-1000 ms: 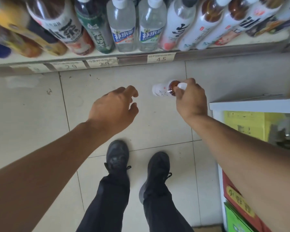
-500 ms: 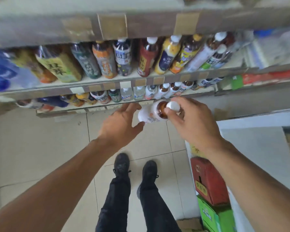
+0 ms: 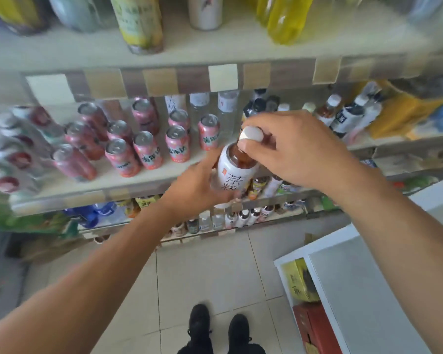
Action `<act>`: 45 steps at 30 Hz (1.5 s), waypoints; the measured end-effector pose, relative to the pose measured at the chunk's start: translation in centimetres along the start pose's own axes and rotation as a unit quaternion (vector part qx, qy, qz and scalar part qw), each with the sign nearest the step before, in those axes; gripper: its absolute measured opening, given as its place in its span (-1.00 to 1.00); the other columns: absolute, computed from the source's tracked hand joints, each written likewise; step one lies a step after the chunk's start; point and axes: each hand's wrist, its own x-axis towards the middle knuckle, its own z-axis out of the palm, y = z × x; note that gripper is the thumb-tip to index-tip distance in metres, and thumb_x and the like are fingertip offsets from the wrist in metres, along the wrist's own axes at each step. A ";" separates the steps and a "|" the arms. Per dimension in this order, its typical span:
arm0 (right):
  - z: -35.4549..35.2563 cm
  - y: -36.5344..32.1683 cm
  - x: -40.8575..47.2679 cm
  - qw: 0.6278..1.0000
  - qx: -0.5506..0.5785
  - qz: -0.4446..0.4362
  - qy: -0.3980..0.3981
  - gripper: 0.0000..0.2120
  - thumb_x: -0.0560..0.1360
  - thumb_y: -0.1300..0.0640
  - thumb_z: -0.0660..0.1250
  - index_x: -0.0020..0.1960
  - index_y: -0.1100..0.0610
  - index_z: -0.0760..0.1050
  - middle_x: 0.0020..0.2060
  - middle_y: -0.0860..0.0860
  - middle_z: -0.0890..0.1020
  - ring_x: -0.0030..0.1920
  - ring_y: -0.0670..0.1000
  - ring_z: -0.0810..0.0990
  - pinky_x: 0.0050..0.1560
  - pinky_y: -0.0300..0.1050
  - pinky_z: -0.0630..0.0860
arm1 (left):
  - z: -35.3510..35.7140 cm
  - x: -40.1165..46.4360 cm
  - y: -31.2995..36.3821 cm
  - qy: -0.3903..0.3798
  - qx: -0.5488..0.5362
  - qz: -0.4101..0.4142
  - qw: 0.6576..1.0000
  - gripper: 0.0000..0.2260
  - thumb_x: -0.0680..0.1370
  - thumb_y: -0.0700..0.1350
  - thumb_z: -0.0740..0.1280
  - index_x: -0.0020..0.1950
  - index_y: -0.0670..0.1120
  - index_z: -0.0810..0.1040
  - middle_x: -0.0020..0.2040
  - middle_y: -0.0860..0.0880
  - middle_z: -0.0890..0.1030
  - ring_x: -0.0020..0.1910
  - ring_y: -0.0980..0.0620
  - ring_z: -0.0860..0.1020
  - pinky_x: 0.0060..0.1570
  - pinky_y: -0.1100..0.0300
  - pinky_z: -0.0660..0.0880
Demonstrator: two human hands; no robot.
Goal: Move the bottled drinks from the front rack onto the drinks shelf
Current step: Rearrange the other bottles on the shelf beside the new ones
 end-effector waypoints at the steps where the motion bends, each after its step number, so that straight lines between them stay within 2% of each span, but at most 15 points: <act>1: -1.4 -0.7 0.5 1.000 0.014 -0.005 0.017 -0.74 0.52 -0.14 0.28 0.05 0.00 0.59 -0.26 -0.07 0.62 -0.20 0.04 0.54 -0.14 0.02 0.52 | -1.0 0.0 1.1 0.020 -0.003 0.005 1.000 -0.30 0.36 0.00 0.58 0.39 0.18 0.30 0.07 0.28 0.55 -0.04 0.33 0.50 -0.09 0.47 0.42; 3: -3.7 -2.1 1.2 0.998 0.037 -0.009 0.046 -0.72 0.51 -0.16 0.31 0.13 -0.05 0.58 -0.26 -0.08 0.62 -0.21 0.03 0.57 -0.11 0.03 0.53 | -2.8 0.0 2.9 0.051 -0.020 0.021 0.998 -0.28 0.35 0.02 0.59 0.41 0.13 0.31 0.08 0.27 0.57 0.00 0.33 0.52 0.02 0.41 0.46; 5: -5.5 -3.2 1.9 0.996 0.060 -0.010 0.067 -0.69 0.52 -0.15 0.33 0.21 -0.08 0.56 -0.26 -0.14 0.59 -0.24 -0.07 0.56 -0.12 -0.05 0.53 | -4.3 -0.1 4.6 0.066 -0.056 0.041 0.995 -0.28 0.34 0.05 0.59 0.41 0.06 0.34 0.14 0.22 0.59 0.13 0.31 0.52 0.14 0.23 0.50; 10: -7.9 -4.8 2.4 0.978 0.166 0.012 0.126 -0.68 0.57 -0.12 0.29 0.29 -0.08 0.46 -0.14 -0.20 0.60 -0.19 -0.30 0.58 -0.20 -0.42 0.44 | -7.6 -0.1 8.2 0.123 -0.135 0.071 0.981 -0.40 0.31 0.07 0.60 0.26 0.05 0.45 0.04 0.17 0.65 0.07 0.19 0.59 0.04 0.18 0.52; 13: -7.0 -4.9 2.0 0.964 0.222 0.047 0.141 -0.79 0.62 -0.06 0.21 0.25 -0.15 0.40 -0.05 -0.14 0.62 -0.09 -0.20 0.62 -0.07 -0.20 0.54 | -9.5 0.3 10.0 0.159 -0.170 0.089 0.968 -0.42 0.29 0.10 0.57 0.24 0.02 0.47 0.04 0.10 0.67 0.06 0.15 0.62 0.00 0.23 0.54; 16: -4.7 -4.8 1.0 0.963 0.240 0.072 0.101 -0.73 0.62 0.07 0.19 0.31 -0.10 0.38 0.03 -0.13 0.62 0.01 -0.14 0.61 0.08 0.03 0.57 | -11.4 0.6 11.5 0.184 -0.204 0.107 0.956 -0.46 0.31 0.06 0.56 0.21 -0.03 0.48 0.04 0.05 0.68 0.05 0.10 0.64 -0.01 0.16 0.59; 18: -3.3 -5.4 0.3 0.958 0.271 0.073 0.065 -0.63 0.59 0.09 0.25 0.38 -0.09 0.35 0.13 -0.20 0.59 0.11 -0.23 0.57 0.16 0.02 0.56 | -12.3 0.8 12.3 0.201 -0.216 0.113 0.949 -0.52 0.33 0.00 0.56 0.17 -0.04 0.48 0.00 0.06 0.68 0.00 0.10 0.65 -0.08 0.18 0.59; 21: -2.1 -6.6 0.4 0.951 0.292 0.067 0.078 -0.48 0.46 -0.15 0.34 0.38 -0.17 0.31 0.19 -0.25 0.56 0.18 -0.25 0.53 0.17 -0.01 0.55 | -13.1 1.1 13.2 0.217 -0.211 0.111 0.947 -0.56 0.36 -0.04 0.57 0.15 -0.02 0.48 -0.03 0.07 0.68 -0.02 0.11 0.65 -0.08 0.13 0.62; 23: -1.9 -7.2 1.2 0.946 0.298 0.068 0.107 -0.46 0.36 -0.26 0.36 0.30 -0.25 0.31 0.15 -0.28 0.57 0.13 -0.28 0.54 0.10 -0.11 0.55 | -13.3 1.4 13.5 0.227 -0.194 0.107 0.948 -0.56 0.37 -0.06 0.59 0.16 0.00 0.48 -0.02 0.09 0.67 -0.02 0.15 0.64 -0.05 0.14 0.62; 27: -2.2 -7.7 3.0 0.933 0.319 0.091 0.138 -0.51 0.36 -0.17 0.49 0.17 -0.28 0.31 0.00 -0.24 0.60 -0.07 -0.31 0.58 -0.19 -0.35 0.49 | -13.2 2.0 14.0 0.231 -0.164 0.105 0.953 -0.53 0.36 -0.03 0.59 0.19 0.04 0.49 -0.01 0.14 0.66 -0.01 0.20 0.62 -0.05 0.24 0.58; 29: -2.4 -7.4 3.8 0.934 0.318 0.094 0.134 -0.51 0.37 -0.13 0.51 0.18 -0.20 0.33 -0.05 -0.23 0.61 -0.11 -0.33 0.58 -0.26 -0.40 0.47 | -13.3 2.6 14.3 0.235 -0.147 0.100 0.955 -0.50 0.35 -0.01 0.59 0.22 0.04 0.49 -0.01 0.17 0.65 -0.02 0.22 0.61 -0.07 0.28 0.56; 32: -2.7 -6.6 5.1 0.937 0.307 0.098 0.132 -0.52 0.38 -0.12 0.50 0.19 -0.17 0.33 -0.03 -0.23 0.61 -0.12 -0.34 0.58 -0.28 -0.43 0.46 | -13.3 3.8 14.4 0.242 -0.143 0.087 0.956 -0.49 0.35 0.01 0.60 0.22 0.06 0.48 -0.01 0.16 0.66 0.00 0.20 0.61 -0.04 0.19 0.58; 35: -3.1 -5.6 6.5 0.940 0.296 0.102 0.135 -0.50 0.38 -0.12 0.49 0.22 -0.12 0.34 0.01 -0.18 0.63 -0.09 -0.26 0.60 -0.20 -0.32 0.53 | -13.2 5.2 14.6 0.251 -0.140 0.077 0.955 -0.49 0.34 0.06 0.59 0.21 0.09 0.48 -0.01 0.15 0.66 0.01 0.19 0.62 0.02 0.07 0.61; 41: -4.0 -3.7 9.5 0.944 0.271 0.109 0.156 -0.44 0.33 -0.20 0.48 0.24 -0.03 0.40 0.03 -0.10 0.64 -0.03 -0.07 0.64 -0.08 0.00 0.62 | -13.8 7.9 14.7 0.239 -0.103 0.058 0.964 -0.51 0.44 0.17 0.47 0.31 0.09 0.44 0.09 0.17 0.64 0.07 0.24 0.59 0.10 0.11 0.57; 45: -4.8 -2.7 11.9 0.946 0.248 0.118 0.169 -0.44 0.32 -0.23 0.49 0.20 -0.03 0.42 0.00 -0.12 0.63 -0.08 -0.10 0.63 -0.14 -0.06 0.62 | -14.6 8.5 13.8 0.281 -0.040 0.045 0.958 -0.64 0.59 0.13 0.29 0.33 0.02 0.47 0.11 0.15 0.63 0.09 0.26 0.57 0.12 0.19 0.53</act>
